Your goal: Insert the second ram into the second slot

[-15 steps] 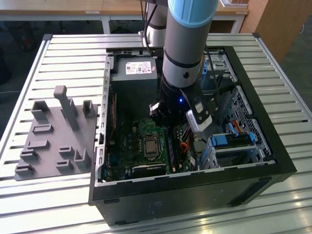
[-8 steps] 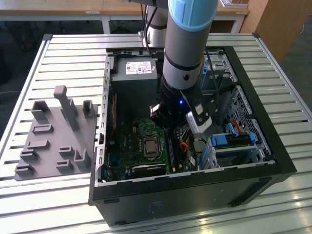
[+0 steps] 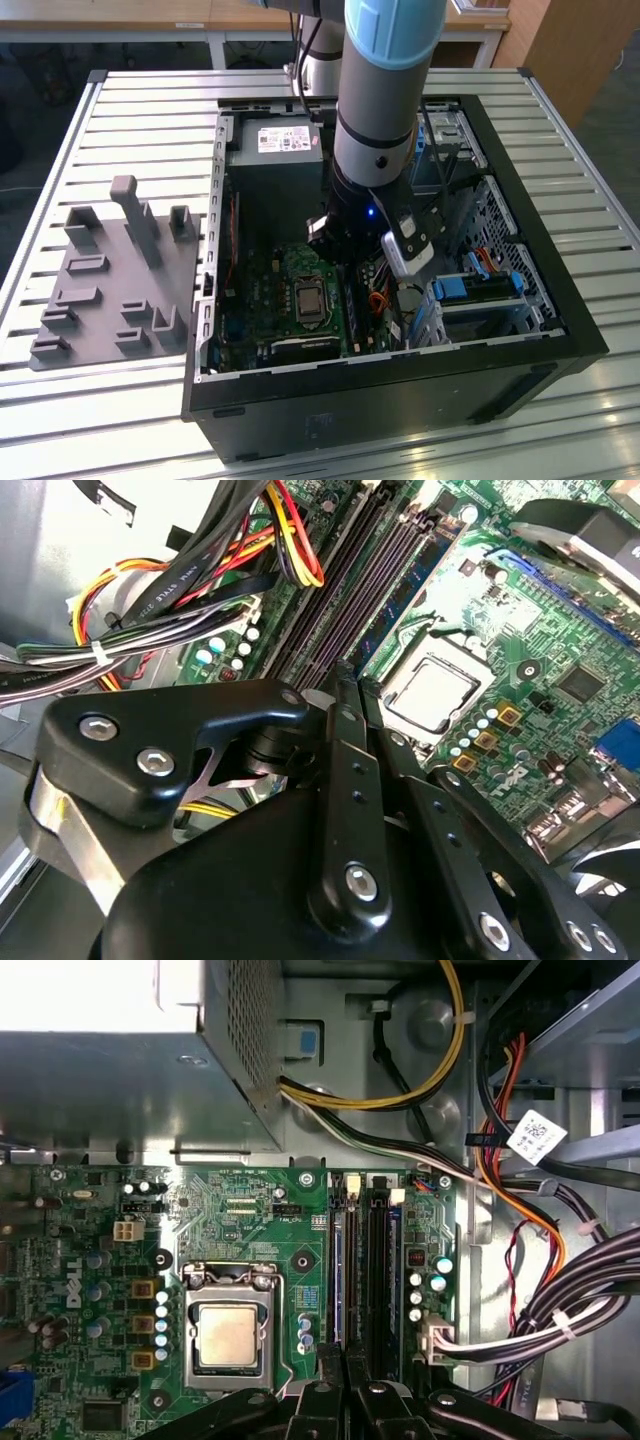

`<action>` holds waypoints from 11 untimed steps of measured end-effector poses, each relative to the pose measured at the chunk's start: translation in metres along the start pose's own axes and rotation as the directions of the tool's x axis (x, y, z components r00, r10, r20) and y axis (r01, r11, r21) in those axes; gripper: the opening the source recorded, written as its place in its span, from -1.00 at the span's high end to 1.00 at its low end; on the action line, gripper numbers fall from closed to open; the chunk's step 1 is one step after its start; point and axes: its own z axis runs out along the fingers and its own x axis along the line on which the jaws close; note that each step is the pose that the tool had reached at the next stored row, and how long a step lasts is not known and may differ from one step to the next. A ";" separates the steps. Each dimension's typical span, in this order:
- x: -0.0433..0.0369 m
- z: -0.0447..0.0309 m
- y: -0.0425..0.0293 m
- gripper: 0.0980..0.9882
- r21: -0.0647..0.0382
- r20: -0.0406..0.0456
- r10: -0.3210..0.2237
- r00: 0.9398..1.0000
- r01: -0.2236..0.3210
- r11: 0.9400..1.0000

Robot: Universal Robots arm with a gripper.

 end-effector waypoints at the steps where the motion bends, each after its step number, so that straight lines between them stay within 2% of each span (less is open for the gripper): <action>1: 0.0000 0.0002 0.0000 0.93 0.000 0.000 0.000 1.000 0.000 1.000; 11: -0.0018 0.0014 0.0000 0.93 0.000 0.000 0.000 1.000 0.000 1.000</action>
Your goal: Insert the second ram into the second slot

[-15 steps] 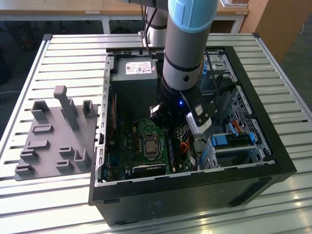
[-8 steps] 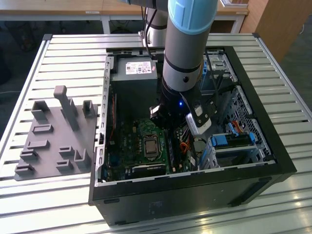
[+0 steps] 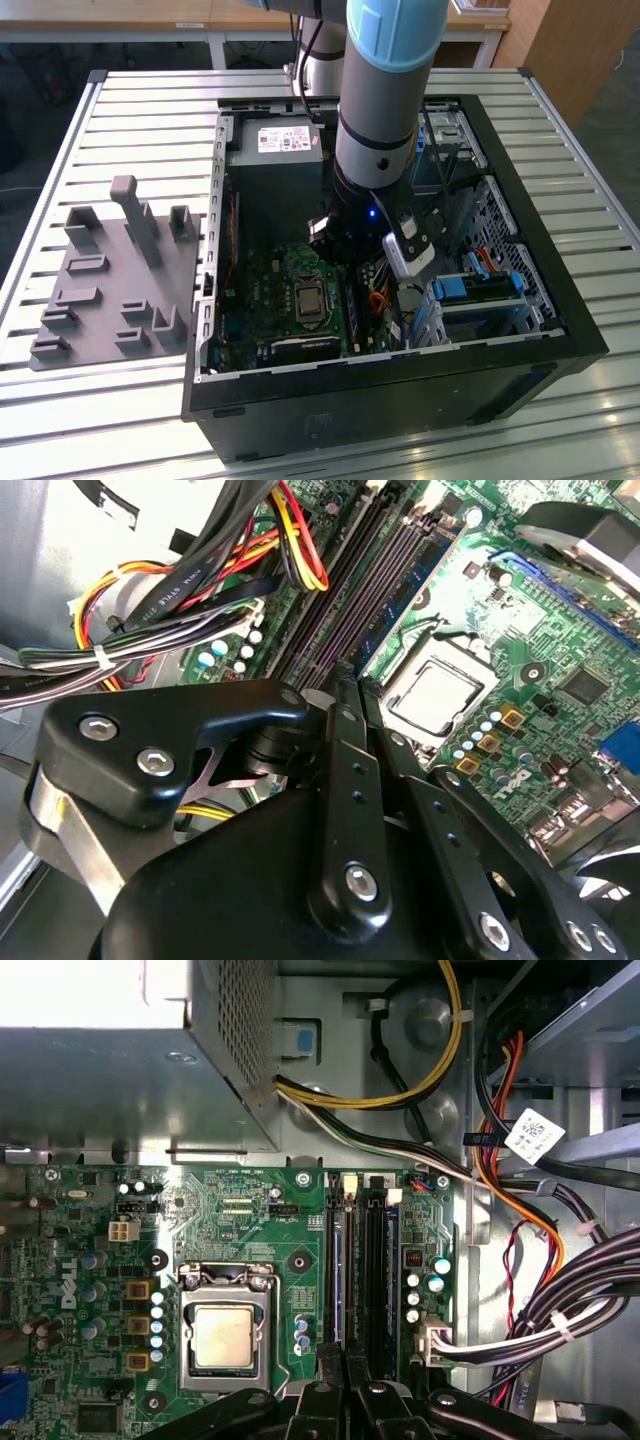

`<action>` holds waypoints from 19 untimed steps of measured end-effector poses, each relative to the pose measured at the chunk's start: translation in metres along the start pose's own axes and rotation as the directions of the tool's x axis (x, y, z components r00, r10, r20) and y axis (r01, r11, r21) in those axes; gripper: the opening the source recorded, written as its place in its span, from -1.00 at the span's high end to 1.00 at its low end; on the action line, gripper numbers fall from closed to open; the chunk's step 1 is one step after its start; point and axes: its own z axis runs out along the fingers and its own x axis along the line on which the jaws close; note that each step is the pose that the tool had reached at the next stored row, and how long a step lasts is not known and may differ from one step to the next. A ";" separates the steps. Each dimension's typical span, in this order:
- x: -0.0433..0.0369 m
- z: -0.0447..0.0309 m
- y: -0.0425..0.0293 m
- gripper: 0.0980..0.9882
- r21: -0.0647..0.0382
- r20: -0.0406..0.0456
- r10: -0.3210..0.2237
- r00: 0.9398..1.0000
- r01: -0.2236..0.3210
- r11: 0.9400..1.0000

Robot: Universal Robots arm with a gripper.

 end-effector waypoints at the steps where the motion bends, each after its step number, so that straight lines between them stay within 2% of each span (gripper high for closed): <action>1: -0.0001 0.0002 0.0000 0.93 0.000 0.000 0.000 1.000 0.000 1.000; 19: -0.0017 0.0028 0.0000 0.93 0.000 0.000 -0.012 1.000 0.012 1.000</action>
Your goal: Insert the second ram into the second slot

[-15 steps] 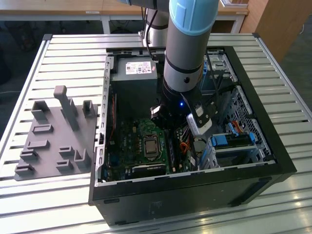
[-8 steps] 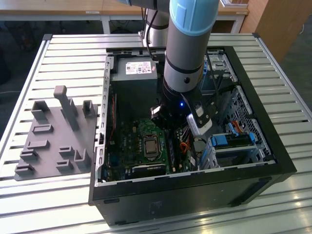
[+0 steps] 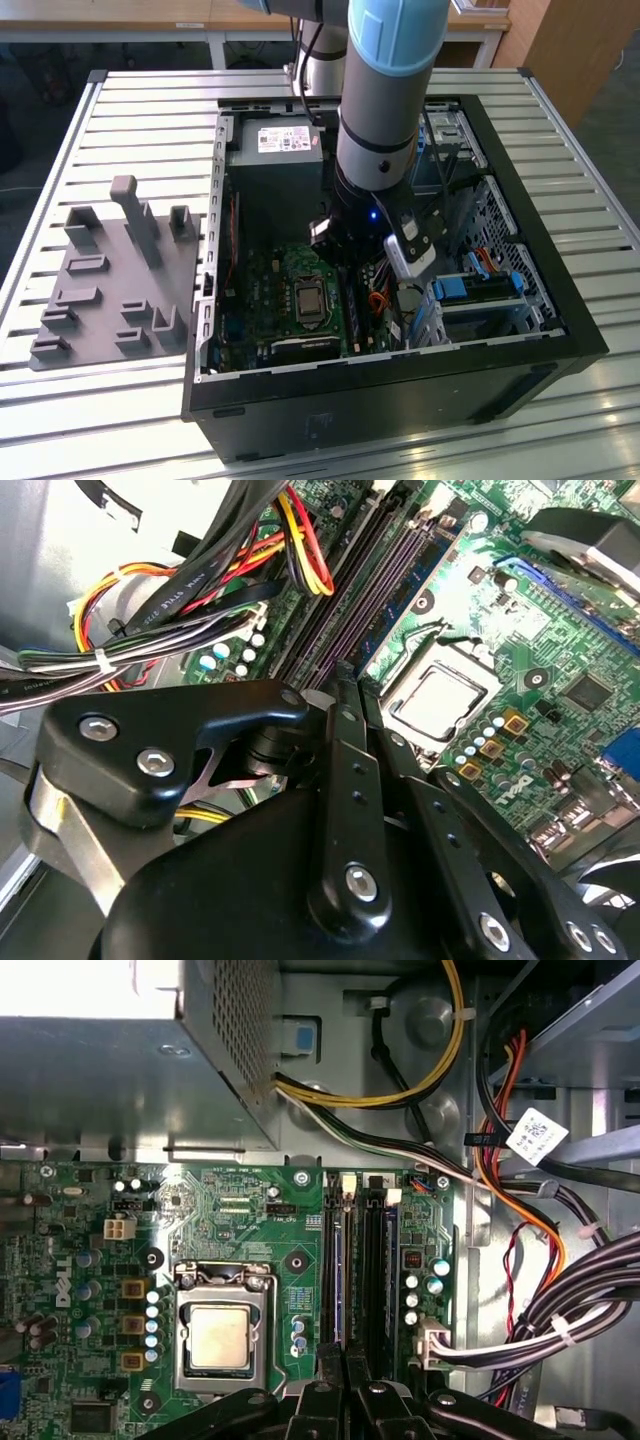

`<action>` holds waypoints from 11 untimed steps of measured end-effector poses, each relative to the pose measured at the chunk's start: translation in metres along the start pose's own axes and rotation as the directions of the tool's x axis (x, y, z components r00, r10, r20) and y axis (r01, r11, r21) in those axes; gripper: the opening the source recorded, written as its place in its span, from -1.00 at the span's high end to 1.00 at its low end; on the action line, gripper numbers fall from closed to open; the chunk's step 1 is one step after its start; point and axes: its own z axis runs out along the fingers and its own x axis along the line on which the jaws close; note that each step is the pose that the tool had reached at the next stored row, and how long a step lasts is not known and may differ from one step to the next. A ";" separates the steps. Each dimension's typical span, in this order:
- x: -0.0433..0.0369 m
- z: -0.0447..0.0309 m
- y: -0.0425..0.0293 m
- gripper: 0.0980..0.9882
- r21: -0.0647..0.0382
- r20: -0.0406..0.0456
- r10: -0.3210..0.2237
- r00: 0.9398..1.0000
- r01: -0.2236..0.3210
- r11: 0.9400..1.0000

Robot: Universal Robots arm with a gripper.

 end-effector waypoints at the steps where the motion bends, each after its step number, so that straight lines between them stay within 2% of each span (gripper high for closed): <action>1: -0.0003 0.0003 0.0000 0.93 0.000 0.000 0.000 1.000 0.000 1.000; 11: -0.0026 0.0023 0.0007 0.93 0.000 0.000 0.000 1.000 0.000 1.000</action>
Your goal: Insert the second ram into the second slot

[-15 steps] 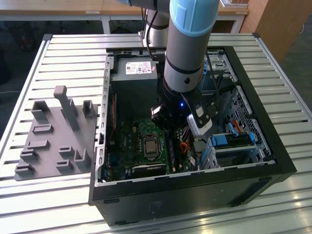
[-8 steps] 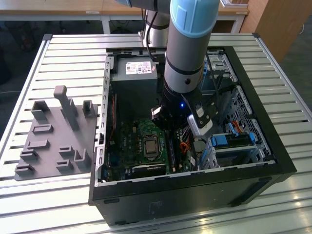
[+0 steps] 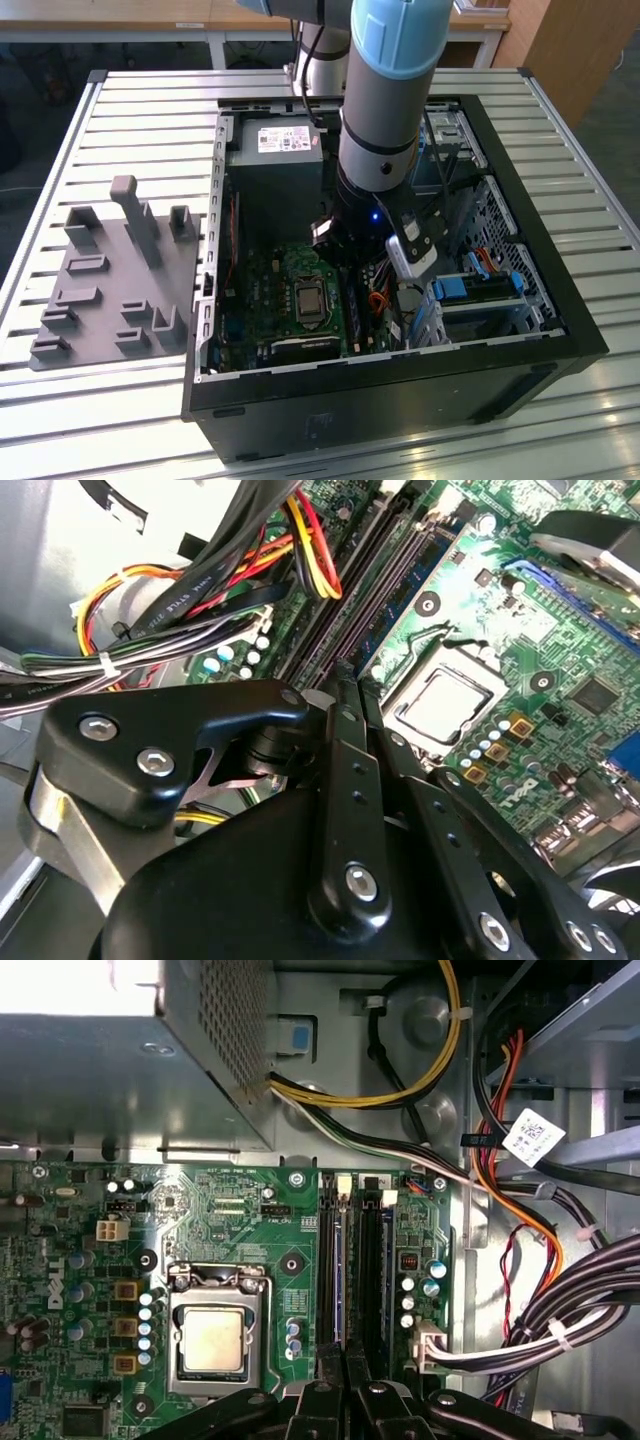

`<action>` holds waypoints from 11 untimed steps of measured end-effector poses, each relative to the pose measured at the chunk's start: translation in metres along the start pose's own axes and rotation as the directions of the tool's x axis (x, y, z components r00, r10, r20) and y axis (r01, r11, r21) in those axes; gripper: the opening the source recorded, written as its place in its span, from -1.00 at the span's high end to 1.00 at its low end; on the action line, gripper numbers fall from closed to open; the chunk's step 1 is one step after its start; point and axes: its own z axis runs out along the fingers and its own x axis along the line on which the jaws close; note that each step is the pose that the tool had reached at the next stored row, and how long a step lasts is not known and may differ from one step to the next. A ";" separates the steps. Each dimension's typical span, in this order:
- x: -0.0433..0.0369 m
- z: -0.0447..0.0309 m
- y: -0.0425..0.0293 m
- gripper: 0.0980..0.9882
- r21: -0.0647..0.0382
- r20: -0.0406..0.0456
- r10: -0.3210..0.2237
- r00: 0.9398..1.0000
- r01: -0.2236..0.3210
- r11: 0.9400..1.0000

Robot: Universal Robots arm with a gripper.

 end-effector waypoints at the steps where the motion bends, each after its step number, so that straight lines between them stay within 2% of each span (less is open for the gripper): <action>1: -0.0002 0.0004 0.0001 0.93 0.000 0.000 0.000 1.000 0.000 1.000; 7: -0.0005 0.0021 0.0004 0.93 -0.003 0.000 0.000 1.000 0.000 1.000; 11: -0.0005 0.0028 0.0004 0.93 -0.009 0.000 0.000 1.000 0.000 1.000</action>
